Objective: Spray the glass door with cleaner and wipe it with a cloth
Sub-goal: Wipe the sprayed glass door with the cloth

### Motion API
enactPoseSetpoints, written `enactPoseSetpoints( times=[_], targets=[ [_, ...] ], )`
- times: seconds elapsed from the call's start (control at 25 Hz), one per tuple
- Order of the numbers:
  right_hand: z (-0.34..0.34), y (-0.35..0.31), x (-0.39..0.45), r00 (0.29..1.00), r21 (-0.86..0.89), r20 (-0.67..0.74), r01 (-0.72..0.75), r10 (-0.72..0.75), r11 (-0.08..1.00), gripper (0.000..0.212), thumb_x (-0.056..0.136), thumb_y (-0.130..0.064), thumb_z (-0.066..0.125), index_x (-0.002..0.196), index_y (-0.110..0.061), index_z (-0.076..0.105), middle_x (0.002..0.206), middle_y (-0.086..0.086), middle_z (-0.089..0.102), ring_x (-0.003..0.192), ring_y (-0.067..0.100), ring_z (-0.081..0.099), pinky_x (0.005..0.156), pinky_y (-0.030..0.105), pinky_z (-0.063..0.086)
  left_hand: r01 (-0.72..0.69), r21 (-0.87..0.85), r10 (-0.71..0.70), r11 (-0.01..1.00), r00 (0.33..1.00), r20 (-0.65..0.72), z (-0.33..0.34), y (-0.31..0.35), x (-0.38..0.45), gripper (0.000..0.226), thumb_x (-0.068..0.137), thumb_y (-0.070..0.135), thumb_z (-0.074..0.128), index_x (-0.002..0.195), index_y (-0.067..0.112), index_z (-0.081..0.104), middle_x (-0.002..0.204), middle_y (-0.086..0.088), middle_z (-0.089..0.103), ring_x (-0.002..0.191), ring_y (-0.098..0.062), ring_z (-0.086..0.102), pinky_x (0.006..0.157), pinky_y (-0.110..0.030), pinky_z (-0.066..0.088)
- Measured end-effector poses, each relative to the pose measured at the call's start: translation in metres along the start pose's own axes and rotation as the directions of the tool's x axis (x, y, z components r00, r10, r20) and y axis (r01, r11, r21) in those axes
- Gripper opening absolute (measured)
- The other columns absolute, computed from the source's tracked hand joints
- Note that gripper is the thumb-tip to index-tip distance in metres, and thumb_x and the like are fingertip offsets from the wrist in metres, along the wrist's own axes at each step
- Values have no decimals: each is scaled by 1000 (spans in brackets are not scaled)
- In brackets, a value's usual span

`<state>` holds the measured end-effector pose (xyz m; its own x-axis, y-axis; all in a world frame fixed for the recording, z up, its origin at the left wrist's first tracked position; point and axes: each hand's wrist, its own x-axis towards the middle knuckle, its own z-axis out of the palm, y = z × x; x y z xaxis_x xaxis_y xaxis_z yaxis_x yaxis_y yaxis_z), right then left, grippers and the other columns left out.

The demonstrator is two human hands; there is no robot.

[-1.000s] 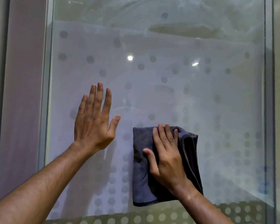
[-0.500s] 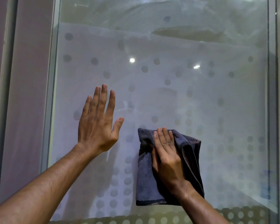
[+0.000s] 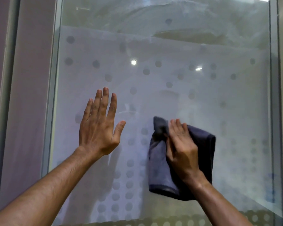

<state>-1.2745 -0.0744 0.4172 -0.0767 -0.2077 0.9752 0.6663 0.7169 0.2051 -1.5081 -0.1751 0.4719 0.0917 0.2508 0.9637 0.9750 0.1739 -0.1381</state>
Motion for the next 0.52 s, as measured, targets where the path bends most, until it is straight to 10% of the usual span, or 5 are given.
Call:
enactPoseSetpoints(
  times=[0.52],
  targets=[
    [26,-32,88,993,180,49,94,-104,979,37,77,17,68,113,21,61,118,39,60,112,55,57,99,68,40,-9,-5,9,1000,1000,-13,2,-2,1,83,90,53,30,157,14,-1,165,-11,-8,152,-23,-7,123,-41,-2]
  ],
)
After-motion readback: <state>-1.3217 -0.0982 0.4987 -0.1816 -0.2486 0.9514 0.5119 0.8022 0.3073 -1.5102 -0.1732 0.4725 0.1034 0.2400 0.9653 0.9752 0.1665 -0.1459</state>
